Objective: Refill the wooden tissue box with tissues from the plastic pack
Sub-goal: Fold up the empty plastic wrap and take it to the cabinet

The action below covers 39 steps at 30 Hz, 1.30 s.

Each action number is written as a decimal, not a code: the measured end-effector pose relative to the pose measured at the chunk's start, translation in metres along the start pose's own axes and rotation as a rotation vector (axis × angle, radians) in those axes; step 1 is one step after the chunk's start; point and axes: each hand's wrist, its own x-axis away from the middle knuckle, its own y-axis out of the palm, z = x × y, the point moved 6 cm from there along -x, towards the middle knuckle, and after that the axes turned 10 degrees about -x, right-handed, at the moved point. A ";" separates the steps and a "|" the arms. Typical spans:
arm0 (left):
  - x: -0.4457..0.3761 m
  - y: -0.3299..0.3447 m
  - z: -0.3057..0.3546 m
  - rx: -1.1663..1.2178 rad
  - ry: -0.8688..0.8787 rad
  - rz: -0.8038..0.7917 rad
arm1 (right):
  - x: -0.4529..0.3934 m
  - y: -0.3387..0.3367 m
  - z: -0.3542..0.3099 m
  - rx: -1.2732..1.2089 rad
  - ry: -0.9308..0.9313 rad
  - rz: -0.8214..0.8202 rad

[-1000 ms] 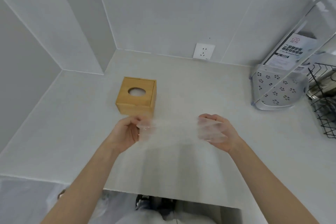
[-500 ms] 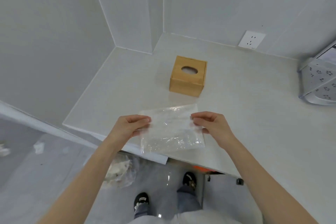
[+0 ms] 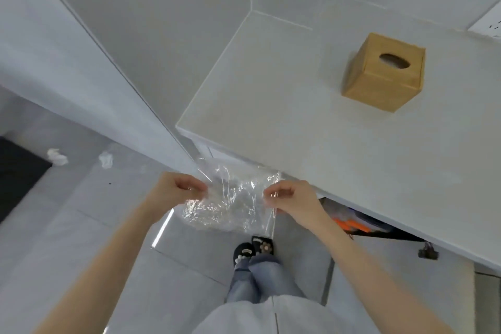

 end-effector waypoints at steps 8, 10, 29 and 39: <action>-0.083 0.016 -0.142 -0.084 -0.207 0.272 | -0.099 0.070 0.114 0.308 -0.010 -0.019; -0.115 0.027 -0.172 -0.141 -0.223 0.308 | -0.130 0.084 0.154 0.393 -0.012 -0.034; -0.302 0.147 -0.366 -0.915 -0.315 0.098 | -0.295 0.147 0.390 1.029 0.235 -0.422; -0.305 0.162 -0.390 -1.140 -0.330 0.100 | -0.313 0.148 0.400 1.389 0.098 -0.391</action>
